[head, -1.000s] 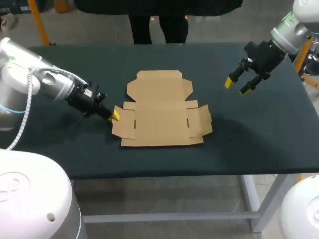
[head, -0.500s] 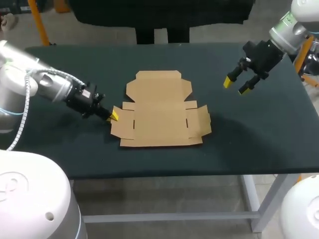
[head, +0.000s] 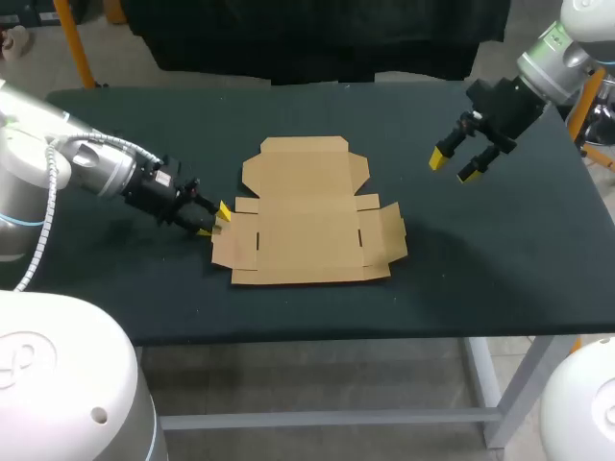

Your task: Assemble the packaging by folding the flat box into shape, placing the metal phone stand inside, and closing the box properly

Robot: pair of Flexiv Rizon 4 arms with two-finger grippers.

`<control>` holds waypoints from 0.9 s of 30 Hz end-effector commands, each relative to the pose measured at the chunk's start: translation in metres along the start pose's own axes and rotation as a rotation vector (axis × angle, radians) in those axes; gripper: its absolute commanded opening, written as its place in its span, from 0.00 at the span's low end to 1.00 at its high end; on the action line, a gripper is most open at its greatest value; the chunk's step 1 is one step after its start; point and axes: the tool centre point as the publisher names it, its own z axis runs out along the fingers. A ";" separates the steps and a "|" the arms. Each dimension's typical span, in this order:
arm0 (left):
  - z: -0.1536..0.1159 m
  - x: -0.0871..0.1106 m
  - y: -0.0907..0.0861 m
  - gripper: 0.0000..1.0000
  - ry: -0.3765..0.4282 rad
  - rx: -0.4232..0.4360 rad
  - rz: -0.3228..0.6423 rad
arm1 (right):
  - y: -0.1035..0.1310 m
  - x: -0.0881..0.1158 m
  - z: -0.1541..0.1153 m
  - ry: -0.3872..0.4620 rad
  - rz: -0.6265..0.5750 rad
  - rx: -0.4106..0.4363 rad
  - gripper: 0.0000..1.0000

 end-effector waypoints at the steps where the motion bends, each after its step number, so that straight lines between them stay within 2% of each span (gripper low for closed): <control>1: -0.022 0.020 0.006 1.00 -0.148 0.083 -0.053 | -0.003 0.004 -0.002 -0.019 0.005 -0.008 1.00; 4: -0.039 0.026 -0.002 1.00 -0.182 0.110 -0.080 | -0.003 0.006 -0.001 -0.030 0.005 -0.011 1.00; 10: -0.061 0.037 -0.016 1.00 -0.196 0.136 -0.045 | -0.003 0.010 0.004 -0.034 0.000 -0.010 1.00; 19: -0.065 0.048 -0.032 1.00 -0.236 0.129 0.016 | -0.002 0.014 0.015 -0.097 -0.005 -0.063 1.00; 23: -0.063 0.050 -0.037 1.00 -0.243 0.124 0.032 | 0.003 0.012 0.019 -0.097 -0.021 -0.076 1.00; 24: -0.063 0.051 -0.038 0.88 -0.245 0.123 0.035 | 0.004 0.012 0.020 -0.099 -0.028 -0.083 1.00; 25: -0.062 0.052 -0.040 0.54 -0.244 0.121 0.035 | 0.007 0.012 0.021 -0.100 -0.031 -0.087 1.00; 26: -0.062 0.052 -0.041 0.40 -0.246 0.118 0.038 | 0.009 0.012 0.021 -0.104 -0.038 -0.090 1.00; 27: -0.062 0.052 -0.041 0.29 -0.246 0.118 0.039 | 0.010 0.012 0.022 -0.106 -0.048 -0.092 1.00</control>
